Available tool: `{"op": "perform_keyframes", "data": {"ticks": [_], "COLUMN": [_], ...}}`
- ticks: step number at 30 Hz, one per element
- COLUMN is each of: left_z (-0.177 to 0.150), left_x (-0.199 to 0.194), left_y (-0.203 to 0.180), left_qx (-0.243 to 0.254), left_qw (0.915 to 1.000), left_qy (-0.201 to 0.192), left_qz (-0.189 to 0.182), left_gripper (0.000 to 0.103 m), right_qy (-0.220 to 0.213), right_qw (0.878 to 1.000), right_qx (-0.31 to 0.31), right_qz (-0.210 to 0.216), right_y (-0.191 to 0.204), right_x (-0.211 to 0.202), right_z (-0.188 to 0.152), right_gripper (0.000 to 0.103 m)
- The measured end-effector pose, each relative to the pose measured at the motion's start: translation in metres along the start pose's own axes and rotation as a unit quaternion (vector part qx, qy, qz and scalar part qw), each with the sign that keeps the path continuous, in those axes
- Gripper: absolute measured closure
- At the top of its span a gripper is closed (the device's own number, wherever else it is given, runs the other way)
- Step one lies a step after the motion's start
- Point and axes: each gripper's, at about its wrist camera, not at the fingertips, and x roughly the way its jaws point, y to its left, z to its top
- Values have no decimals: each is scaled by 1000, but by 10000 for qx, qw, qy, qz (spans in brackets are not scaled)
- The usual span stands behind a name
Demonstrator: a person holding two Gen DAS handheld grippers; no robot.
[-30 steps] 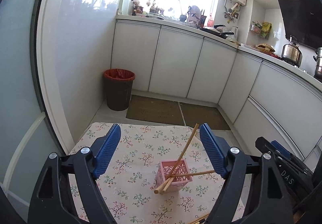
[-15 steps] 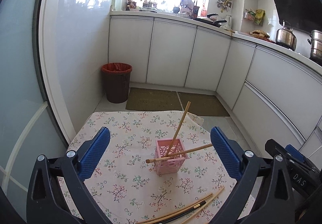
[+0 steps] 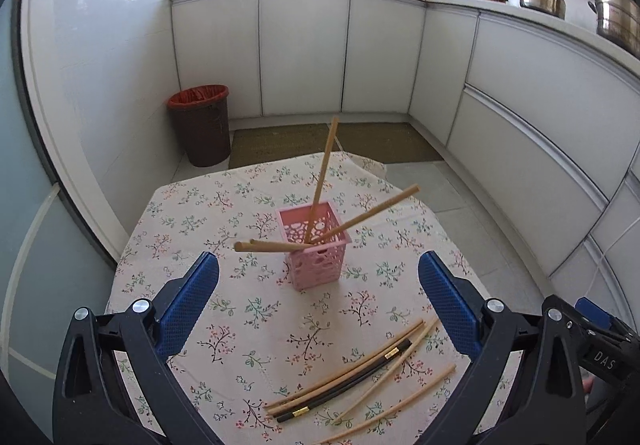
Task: Organize utensils
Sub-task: 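Withdraw both open grippers from the holder back over the pile, then lower the left gripper onto the pile and grasp a bamboo chopstick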
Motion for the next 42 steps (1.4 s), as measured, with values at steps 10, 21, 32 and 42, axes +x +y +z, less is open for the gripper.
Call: {"op": "perform_keyframes", "data": {"ticks": [10, 21, 32, 42], "left_z": [-32, -57, -79, -79], "left_x": [80, 168, 222, 220], "left_y": [-70, -153, -172, -168], "left_qx": [944, 2114, 2816, 2925], "left_qw": [9830, 9324, 8941, 9042], "left_qy": [1418, 2544, 3138, 2692], "left_qz": [-688, -1458, -1513, -1561], "left_gripper": [7, 22, 56, 92], "right_qy": [587, 875, 1158, 1497], "right_qw": [9964, 9918, 9848, 9823], "right_qx": [564, 895, 1266, 1108], "right_qz": [-233, -262, -275, -218], "right_y": [-70, -95, -105, -91], "right_x": [36, 47, 57, 70], "right_z": [-23, -26, -33, -43], "right_gripper": [7, 7, 7, 7]}}
